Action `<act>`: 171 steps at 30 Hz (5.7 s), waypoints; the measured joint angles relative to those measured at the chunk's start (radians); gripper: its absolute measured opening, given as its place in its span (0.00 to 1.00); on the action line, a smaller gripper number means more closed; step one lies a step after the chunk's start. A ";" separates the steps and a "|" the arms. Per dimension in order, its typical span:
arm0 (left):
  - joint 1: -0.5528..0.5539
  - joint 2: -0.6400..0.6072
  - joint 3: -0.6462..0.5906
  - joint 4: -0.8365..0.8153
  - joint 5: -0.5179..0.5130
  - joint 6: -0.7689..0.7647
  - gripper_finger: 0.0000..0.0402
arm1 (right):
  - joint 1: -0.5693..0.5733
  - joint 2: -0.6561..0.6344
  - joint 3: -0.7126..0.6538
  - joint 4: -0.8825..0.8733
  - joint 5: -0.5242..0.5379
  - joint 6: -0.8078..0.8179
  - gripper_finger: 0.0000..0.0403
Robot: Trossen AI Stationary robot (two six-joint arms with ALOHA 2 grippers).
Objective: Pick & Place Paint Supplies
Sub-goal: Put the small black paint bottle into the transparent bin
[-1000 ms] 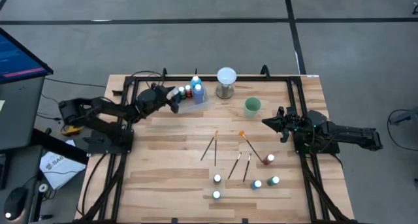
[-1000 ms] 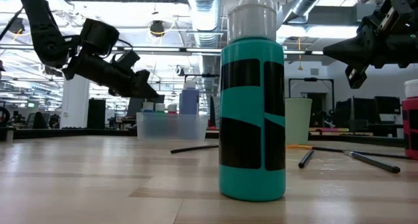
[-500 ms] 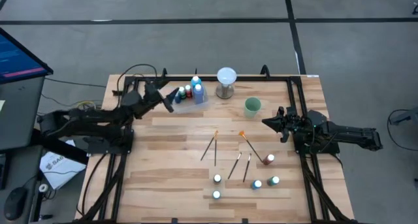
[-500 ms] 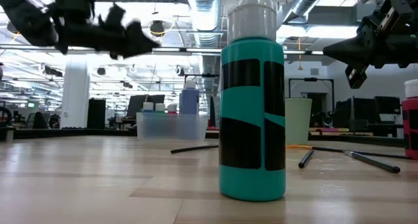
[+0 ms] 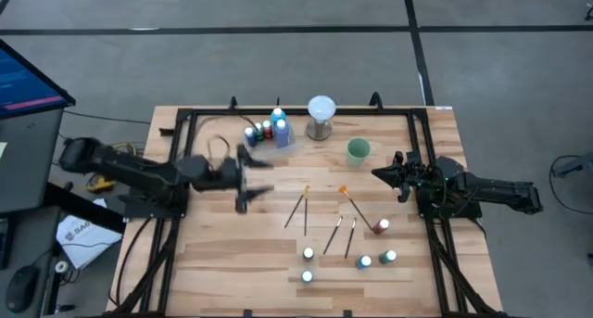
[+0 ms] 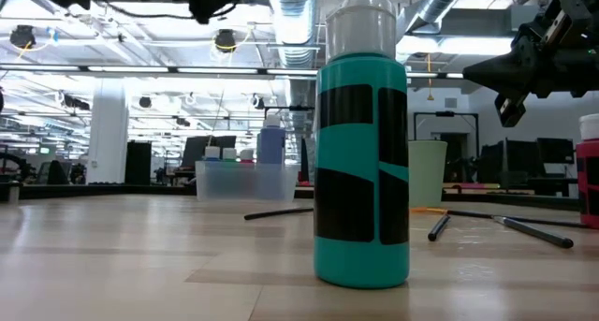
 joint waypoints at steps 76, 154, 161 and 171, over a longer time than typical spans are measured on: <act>-0.165 0.913 0.340 0.230 0.396 -0.051 0.36 | 0.001 0.000 0.000 -0.001 -0.004 0.001 0.00; 0.445 0.601 -0.019 0.304 -0.368 -0.106 0.32 | 0.001 0.000 0.000 -0.001 -0.004 0.001 0.00; 0.447 0.636 -0.019 0.316 -0.365 -0.106 0.32 | 0.001 0.000 0.000 -0.001 -0.004 0.001 0.00; 0.447 0.675 -0.019 0.329 -0.365 -0.099 0.32 | 0.001 0.000 0.000 -0.001 -0.004 0.001 0.00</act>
